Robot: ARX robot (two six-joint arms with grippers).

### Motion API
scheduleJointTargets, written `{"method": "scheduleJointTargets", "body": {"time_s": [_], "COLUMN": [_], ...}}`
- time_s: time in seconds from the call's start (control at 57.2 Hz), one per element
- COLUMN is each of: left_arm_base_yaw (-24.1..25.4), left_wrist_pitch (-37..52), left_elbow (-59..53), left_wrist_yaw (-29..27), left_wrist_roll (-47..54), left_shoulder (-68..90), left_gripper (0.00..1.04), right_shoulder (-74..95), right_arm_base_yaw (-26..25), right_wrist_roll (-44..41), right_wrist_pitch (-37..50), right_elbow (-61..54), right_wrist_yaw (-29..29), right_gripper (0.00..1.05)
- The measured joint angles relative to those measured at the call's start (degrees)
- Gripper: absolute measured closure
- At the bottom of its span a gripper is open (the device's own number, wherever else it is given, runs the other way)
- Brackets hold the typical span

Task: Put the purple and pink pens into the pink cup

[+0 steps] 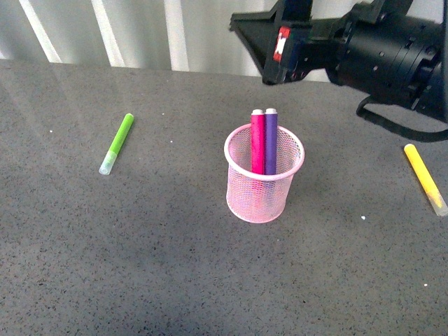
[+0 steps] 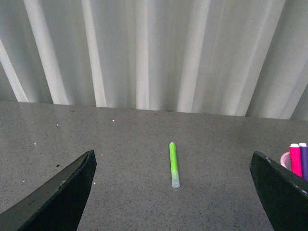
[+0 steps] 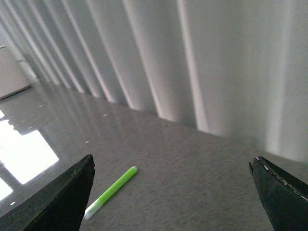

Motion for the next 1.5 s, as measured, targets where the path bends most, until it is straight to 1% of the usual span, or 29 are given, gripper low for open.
{"method": "scheduleJointTargets", "body": {"time_s": [0.07, 0.105, 0.157, 0.262, 0.367, 0.525, 0.542, 0.577, 0.595, 0.63, 0.647, 0.7, 0.77, 0.805, 0.857, 0.91, 0.927, 0.997, 1.067, 1.085, 1.172, 1.505], "left_arm_base_yaw": [0.0, 0.0, 0.0, 0.0, 0.0, 0.0, 0.0, 0.0, 0.0, 0.0, 0.0, 0.0, 0.0, 0.0, 0.0, 0.0, 0.0, 0.0, 0.0, 0.0, 0.0, 0.0], "left_wrist_pitch": [0.0, 0.0, 0.0, 0.0, 0.0, 0.0, 0.0, 0.0, 0.0, 0.0, 0.0, 0.0, 0.0, 0.0, 0.0, 0.0, 0.0, 0.0, 0.0, 0.0, 0.0, 0.0], "left_elbow": [0.0, 0.0, 0.0, 0.0, 0.0, 0.0, 0.0, 0.0, 0.0, 0.0, 0.0, 0.0, 0.0, 0.0, 0.0, 0.0, 0.0, 0.0, 0.0, 0.0, 0.0, 0.0], "left_wrist_yaw": [0.0, 0.0, 0.0, 0.0, 0.0, 0.0, 0.0, 0.0, 0.0, 0.0, 0.0, 0.0, 0.0, 0.0, 0.0, 0.0, 0.0, 0.0, 0.0, 0.0, 0.1, 0.0], "left_wrist_roll": [0.0, 0.0, 0.0, 0.0, 0.0, 0.0, 0.0, 0.0, 0.0, 0.0, 0.0, 0.0, 0.0, 0.0, 0.0, 0.0, 0.0, 0.0, 0.0, 0.0, 0.0, 0.0], "left_shoulder": [0.0, 0.0, 0.0, 0.0, 0.0, 0.0, 0.0, 0.0, 0.0, 0.0, 0.0, 0.0, 0.0, 0.0, 0.0, 0.0, 0.0, 0.0, 0.0, 0.0, 0.0, 0.0], "left_gripper": [0.07, 0.07, 0.07, 0.07, 0.07, 0.07, 0.07, 0.07, 0.07, 0.07, 0.07, 0.07, 0.07, 0.07, 0.07, 0.07, 0.07, 0.07, 0.07, 0.07, 0.07, 0.07], "right_shoulder": [-6.3, -9.0, -13.7, -22.9, -34.1, -51.0, -53.0, -57.3, -58.4, -62.5, -63.5, -68.5, -70.7, -71.6, -72.4, -73.9, -74.1, -76.0, -77.9, -78.1, -79.9, -87.8], "right_arm_base_yaw": [-3.1, -4.4, -6.6, -10.6, -15.1, -21.4, -21.9, -22.5, -22.6, -23.0, -23.0, -22.6, -21.8, -21.2, -20.5, -19.8, -19.7, -18.8, -15.4, -15.0, -13.3, -13.2], "right_wrist_roll": [-1.9, -3.2, -5.1, -8.1, -10.1, -10.3, -10.5, -11.4, -11.5, -11.8, -11.9, -12.3, -12.6, -12.7, -12.8, -12.9, -12.9, -12.9, -12.9, -13.0, -13.1, -13.1], "right_wrist_pitch": [-4.2, -5.8, -8.5, -14.2, -20.6, -27.8, -29.6, -36.9, -38.6, -44.2, -45.3, -48.0, -47.8, -47.4, -47.2, -46.9, -46.8, -46.6, -46.6, -46.6, -46.7, -49.6], "right_elbow": [-0.5, -0.8, -1.8, -4.0, -6.8, -12.0, -12.4, -12.8, -13.0, -15.1, -15.8, -21.7, -24.9, -26.3, -27.7, -29.6, -29.9, -31.6, -33.2, -33.4, -35.3, -40.0], "right_wrist_yaw": [4.9, 6.4, 8.1, 9.6, 8.3, 3.1, 3.5, 7.0, 7.8, 9.0, 9.3, 10.3, 11.1, 11.7, 12.3, 13.1, 13.2, 14.1, 18.8, 19.0, 19.1, 19.5], "right_gripper": [0.07, 0.07, 0.07, 0.07, 0.07, 0.07, 0.08, 0.15, 0.17, 0.24, 0.26, 0.38, 0.49, 0.56, 0.63, 0.74, 0.75, 0.88, 1.0, 1.02, 1.01, 1.01]}}
